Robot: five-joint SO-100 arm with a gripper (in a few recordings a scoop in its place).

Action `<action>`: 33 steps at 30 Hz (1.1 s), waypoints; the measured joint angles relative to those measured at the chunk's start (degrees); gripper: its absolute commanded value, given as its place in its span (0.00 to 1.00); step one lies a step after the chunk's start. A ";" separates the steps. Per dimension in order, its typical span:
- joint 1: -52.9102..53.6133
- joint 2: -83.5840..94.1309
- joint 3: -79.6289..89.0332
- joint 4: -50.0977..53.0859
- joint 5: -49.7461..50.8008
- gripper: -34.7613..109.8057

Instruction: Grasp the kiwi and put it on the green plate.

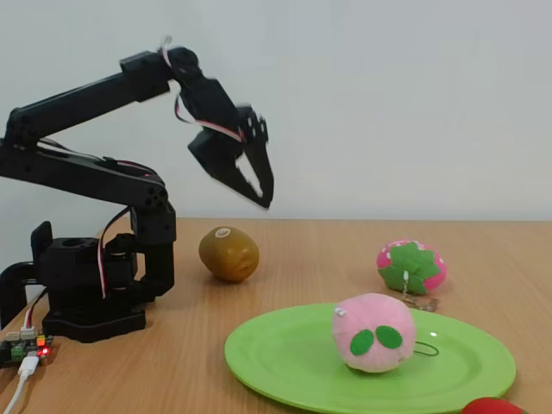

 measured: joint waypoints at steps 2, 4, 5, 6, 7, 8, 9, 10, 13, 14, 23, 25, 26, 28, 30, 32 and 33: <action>-1.05 0.26 -2.64 2.99 0.00 0.20; -2.29 -0.18 -5.45 6.15 -0.53 0.20; -2.46 -0.35 -6.06 6.68 -0.35 0.21; -2.46 -0.79 -6.77 7.03 -0.35 0.21; -2.46 -1.23 -7.29 7.38 -0.44 0.23; -2.37 -1.58 -7.56 7.47 -0.88 0.25; -2.29 -2.20 -8.17 7.91 -0.62 0.28; -2.99 -2.99 -8.53 8.26 -0.44 0.30; -3.34 -6.86 -8.79 8.53 -0.97 0.38; -3.43 -7.47 -8.79 8.53 -1.23 0.40; -4.57 -11.95 -6.06 8.96 -13.80 0.46; -5.36 -12.30 -5.71 10.46 -15.91 0.47; -5.98 -12.48 -5.71 11.07 -17.40 0.47; -6.50 -13.27 -5.71 11.69 -19.16 0.49; -6.42 -12.92 -5.71 13.36 -20.65 0.50; -6.42 -13.27 -5.71 14.33 -22.59 0.51; -6.42 -13.27 -5.71 15.29 -23.20 0.52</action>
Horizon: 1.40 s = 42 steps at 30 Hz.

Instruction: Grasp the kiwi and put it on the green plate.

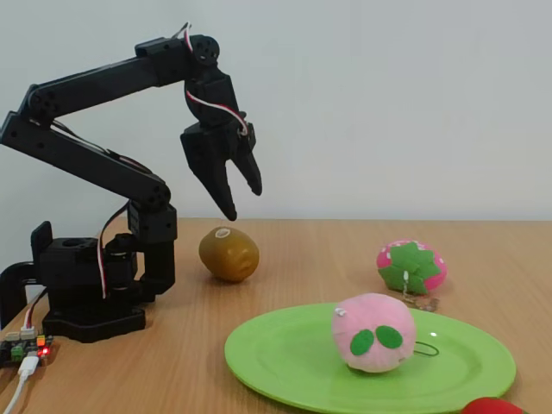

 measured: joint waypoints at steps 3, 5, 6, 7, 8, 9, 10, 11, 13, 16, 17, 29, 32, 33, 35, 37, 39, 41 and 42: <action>0.00 -0.35 0.09 1.41 -1.85 0.53; 0.00 -1.76 0.09 2.29 -3.43 0.53; 0.00 -2.02 0.09 2.64 -3.52 0.53; 0.18 -2.55 0.09 3.16 -5.01 0.53; 0.26 -3.08 0.09 3.34 -5.10 0.53; 0.35 -3.69 0.09 3.87 -5.36 0.53; 0.35 -4.13 0.18 3.87 -6.24 0.53; 0.35 -4.39 0.62 3.96 -6.33 0.53; 0.35 -6.50 0.97 4.13 -7.12 0.54; 0.44 -8.17 2.02 4.66 -7.73 0.54; 0.44 -8.79 2.64 4.13 -8.09 0.55; -0.18 -10.81 8.61 -3.34 -9.76 0.56; -0.09 -10.90 10.72 -5.98 -9.76 0.56; -0.09 -10.90 11.43 -7.03 -9.76 0.56; -0.09 -10.90 12.57 -8.88 -9.76 0.56; 0.26 -10.55 14.33 -11.25 -9.76 0.56; 0.26 -10.55 16.26 -13.62 -9.76 0.55; 0.26 -10.28 18.28 -15.82 -9.76 0.55; 0.79 -10.20 19.25 -16.79 -9.76 0.54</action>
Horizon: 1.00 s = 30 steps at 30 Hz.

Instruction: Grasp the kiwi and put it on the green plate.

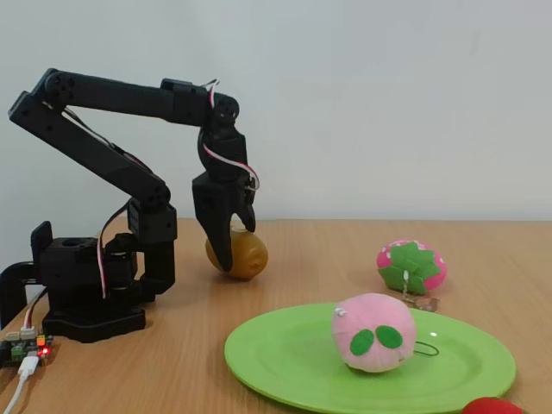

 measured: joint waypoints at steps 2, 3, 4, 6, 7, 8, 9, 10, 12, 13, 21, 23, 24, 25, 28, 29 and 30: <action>0.44 -0.53 2.11 -1.67 0.00 0.54; 0.62 -0.35 3.34 -2.20 0.00 0.53; 0.79 0.18 4.39 -3.25 -0.44 0.53; 1.23 0.70 6.33 -4.92 -0.97 0.52; 1.41 1.23 7.29 -5.62 -1.05 0.52; 1.49 1.41 8.09 -6.33 -1.05 0.52; 1.67 1.85 8.53 -6.15 -1.05 0.52; 1.76 2.64 9.23 -6.42 -1.05 0.51; 1.85 2.90 10.11 -7.56 -1.05 0.50; 1.85 2.99 10.46 -7.56 -1.05 0.50; 1.85 3.78 10.63 -8.17 -1.32 0.45; 1.76 3.87 10.63 -8.35 -1.32 0.44; 1.76 3.87 10.63 -8.44 -1.32 0.43; 1.67 3.96 10.63 -8.44 -1.32 0.43; 2.37 3.96 10.63 -8.96 -1.32 0.43; 2.37 3.96 10.63 -9.05 -1.32 0.43; 2.37 3.78 10.63 -9.14 -1.32 0.44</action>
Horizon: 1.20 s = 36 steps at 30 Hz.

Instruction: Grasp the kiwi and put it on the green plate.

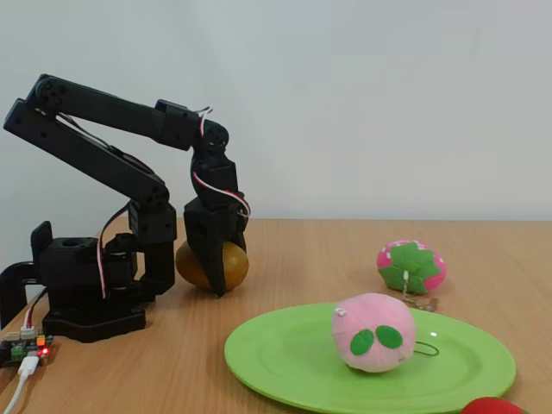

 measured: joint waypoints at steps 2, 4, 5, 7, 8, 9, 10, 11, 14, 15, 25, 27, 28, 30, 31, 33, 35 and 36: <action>0.18 -0.09 0.00 -0.79 0.00 0.43; 0.18 -0.18 -0.53 -0.88 0.00 0.43; 0.18 -0.18 -0.53 -0.88 0.00 0.42; 0.70 -0.18 -0.97 -0.88 0.00 0.41; 0.88 -0.18 -0.97 -1.32 0.00 0.41; 1.23 -0.18 -1.41 -1.76 0.00 0.41; 1.32 -0.26 -1.67 -2.20 0.09 0.40; 1.32 -0.26 -2.20 -2.72 0.00 0.40; 2.11 -0.26 -2.72 -3.87 0.26 0.41; 2.72 -0.26 -2.72 -4.31 -0.09 0.41; 6.33 0.35 -6.06 -7.03 -0.97 0.40; 6.68 0.44 -7.12 -7.03 -0.97 0.40; 6.94 0.44 -7.47 -7.03 -0.97 0.40; 7.65 1.23 -8.44 -7.03 -0.97 0.40; 8.00 1.32 -9.05 -7.03 -0.97 0.40; 9.23 1.41 -10.02 -7.03 -0.97 0.40; 10.11 1.49 -10.46 -7.03 -0.97 0.40; 10.46 1.49 -10.90 -7.03 -0.97 0.40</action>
